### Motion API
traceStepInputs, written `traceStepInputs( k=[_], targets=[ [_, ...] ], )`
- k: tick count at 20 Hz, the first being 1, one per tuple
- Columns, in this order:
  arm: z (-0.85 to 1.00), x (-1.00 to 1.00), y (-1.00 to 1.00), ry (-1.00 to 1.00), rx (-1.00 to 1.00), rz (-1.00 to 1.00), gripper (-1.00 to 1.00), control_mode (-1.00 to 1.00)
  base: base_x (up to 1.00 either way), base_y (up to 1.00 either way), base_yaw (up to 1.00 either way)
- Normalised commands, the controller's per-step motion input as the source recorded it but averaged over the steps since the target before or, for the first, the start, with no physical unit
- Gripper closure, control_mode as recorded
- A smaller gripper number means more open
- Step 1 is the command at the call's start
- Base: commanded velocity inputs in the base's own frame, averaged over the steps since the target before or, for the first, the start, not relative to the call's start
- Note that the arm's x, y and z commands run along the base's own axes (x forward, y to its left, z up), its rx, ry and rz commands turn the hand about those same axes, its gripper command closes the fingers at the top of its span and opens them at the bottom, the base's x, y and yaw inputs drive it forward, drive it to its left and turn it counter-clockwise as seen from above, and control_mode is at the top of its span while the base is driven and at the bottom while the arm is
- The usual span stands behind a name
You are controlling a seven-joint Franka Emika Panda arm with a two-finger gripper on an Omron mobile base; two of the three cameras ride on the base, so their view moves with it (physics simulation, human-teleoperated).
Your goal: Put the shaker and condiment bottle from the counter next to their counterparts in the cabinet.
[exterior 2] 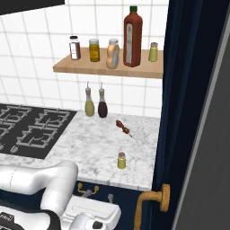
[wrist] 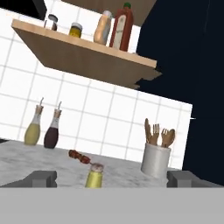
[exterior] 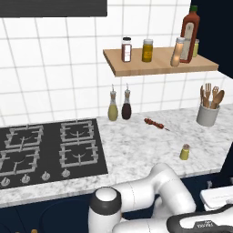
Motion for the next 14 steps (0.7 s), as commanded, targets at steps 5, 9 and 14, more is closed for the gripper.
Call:
traceStepInputs(
  k=[5,9,14],
  targets=[
    [0.34,-0.26,-0.05,-0.16,0.0,0.0,-1.0,-1.0,0.0,0.0,0.0],
    [0.01,0.0,0.0,-0.07,0.0,0.0,-1.0,-1.0,0.0,0.0,0.0],
    [0.01,0.26,0.07,-0.04,0.0,0.0,-1.0,-1.0,0.0,0.0,0.0]
  ],
)
